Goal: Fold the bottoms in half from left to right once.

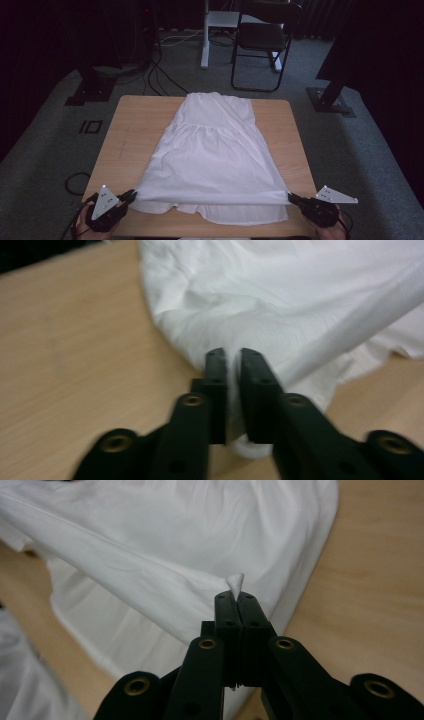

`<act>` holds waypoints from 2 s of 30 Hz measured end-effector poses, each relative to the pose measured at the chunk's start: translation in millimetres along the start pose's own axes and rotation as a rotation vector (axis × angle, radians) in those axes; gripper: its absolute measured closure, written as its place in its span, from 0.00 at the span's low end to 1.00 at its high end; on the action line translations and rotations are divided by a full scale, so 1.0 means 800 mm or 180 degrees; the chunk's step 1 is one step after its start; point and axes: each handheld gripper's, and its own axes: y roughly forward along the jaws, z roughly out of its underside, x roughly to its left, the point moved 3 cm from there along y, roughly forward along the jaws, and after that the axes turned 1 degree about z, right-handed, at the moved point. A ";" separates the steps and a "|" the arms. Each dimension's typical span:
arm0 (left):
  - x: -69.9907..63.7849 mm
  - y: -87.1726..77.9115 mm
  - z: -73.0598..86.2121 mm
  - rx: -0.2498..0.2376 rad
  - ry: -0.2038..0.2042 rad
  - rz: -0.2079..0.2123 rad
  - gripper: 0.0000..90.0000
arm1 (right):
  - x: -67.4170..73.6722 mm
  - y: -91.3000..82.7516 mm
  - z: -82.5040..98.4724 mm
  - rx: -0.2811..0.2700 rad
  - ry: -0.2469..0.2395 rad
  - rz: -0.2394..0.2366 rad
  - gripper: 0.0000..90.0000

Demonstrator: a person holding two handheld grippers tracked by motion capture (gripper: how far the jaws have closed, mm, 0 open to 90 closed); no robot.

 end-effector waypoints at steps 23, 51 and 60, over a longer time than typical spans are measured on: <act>0.082 0.171 -0.062 0.0113 -0.0228 -0.0177 0.51 | -0.067 0.146 -0.065 0.0139 -0.0027 0.0608 0.53; 0.027 0.169 -0.007 0.0564 -0.0251 0.0025 0.96 | -0.053 0.161 -0.039 0.0462 0.0168 0.0580 0.96; -0.012 0.119 0.020 0.0668 -0.0210 0.0242 0.97 | -0.018 0.108 0.001 0.0600 0.0232 0.0501 0.97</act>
